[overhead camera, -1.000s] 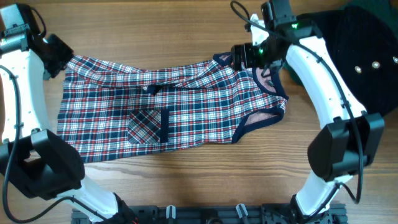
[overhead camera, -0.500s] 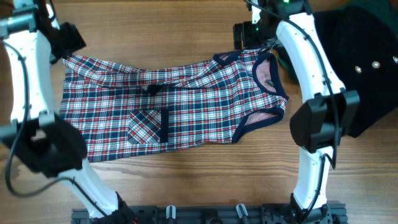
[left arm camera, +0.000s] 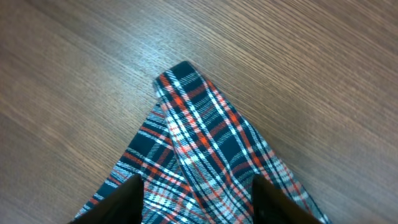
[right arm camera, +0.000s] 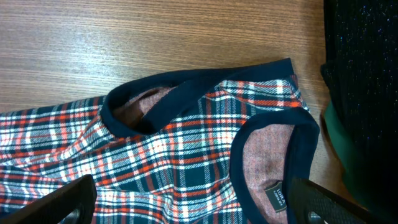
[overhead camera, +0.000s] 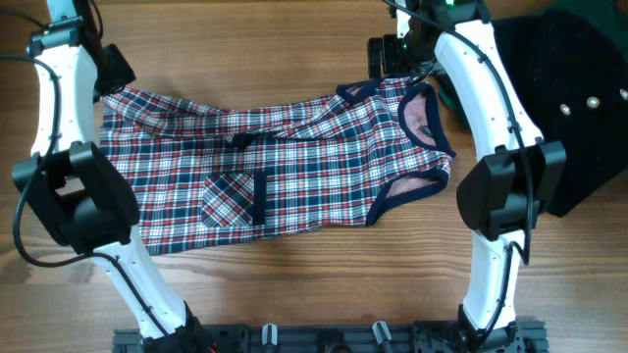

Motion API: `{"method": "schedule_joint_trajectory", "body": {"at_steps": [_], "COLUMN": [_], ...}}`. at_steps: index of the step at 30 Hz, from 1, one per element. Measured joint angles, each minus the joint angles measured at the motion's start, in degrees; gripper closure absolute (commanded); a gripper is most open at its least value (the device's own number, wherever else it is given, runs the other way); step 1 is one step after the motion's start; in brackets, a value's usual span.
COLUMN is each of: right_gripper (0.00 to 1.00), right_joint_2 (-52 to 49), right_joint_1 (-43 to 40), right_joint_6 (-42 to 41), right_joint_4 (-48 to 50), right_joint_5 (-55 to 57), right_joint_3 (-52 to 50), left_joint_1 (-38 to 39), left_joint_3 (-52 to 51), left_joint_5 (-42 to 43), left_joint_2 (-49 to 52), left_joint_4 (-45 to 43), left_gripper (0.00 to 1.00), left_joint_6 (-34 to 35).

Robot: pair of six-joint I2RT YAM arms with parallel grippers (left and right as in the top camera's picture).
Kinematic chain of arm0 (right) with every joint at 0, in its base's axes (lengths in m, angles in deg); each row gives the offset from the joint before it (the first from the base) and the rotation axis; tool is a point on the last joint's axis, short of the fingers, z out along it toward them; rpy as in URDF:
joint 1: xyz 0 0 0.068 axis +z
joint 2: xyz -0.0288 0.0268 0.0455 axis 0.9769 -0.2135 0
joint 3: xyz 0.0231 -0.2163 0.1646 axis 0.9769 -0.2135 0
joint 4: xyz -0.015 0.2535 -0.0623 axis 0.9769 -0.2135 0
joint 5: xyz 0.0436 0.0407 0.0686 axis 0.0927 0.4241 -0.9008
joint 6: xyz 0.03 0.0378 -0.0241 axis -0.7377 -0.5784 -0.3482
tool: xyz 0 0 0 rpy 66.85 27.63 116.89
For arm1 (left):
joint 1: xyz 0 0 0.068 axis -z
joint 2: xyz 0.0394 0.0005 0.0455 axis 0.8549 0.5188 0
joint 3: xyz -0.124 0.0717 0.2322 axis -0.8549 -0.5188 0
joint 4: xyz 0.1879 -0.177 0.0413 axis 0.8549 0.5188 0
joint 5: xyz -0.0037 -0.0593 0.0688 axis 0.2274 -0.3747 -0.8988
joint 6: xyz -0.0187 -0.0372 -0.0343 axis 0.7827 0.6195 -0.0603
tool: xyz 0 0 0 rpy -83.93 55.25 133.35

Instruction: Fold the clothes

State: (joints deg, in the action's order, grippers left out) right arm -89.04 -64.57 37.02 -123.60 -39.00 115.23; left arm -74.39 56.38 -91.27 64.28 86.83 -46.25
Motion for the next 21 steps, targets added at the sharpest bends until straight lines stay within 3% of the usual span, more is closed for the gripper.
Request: {"method": "schedule_joint_trajectory", "body": {"at_steps": [7,21], "right_gripper": [0.00,0.00], "right_joint_2": [0.00,0.00], "right_joint_1": [0.00,0.00], "right_joint_6": [0.07,0.11], "right_joint_4": [0.00,0.42], "right_joint_5": [0.02,0.00], "right_joint_3": [0.00,0.00], "left_joint_1": [0.11,0.26], "left_joint_3": [0.00,0.00], "left_joint_5": [-0.87,0.13], "left_joint_2": [5.57,8.87], "left_joint_4": [-0.66,-3.48], "left_gripper": [0.52,0.64], "left_joint_6": [5.53,7.26]}}
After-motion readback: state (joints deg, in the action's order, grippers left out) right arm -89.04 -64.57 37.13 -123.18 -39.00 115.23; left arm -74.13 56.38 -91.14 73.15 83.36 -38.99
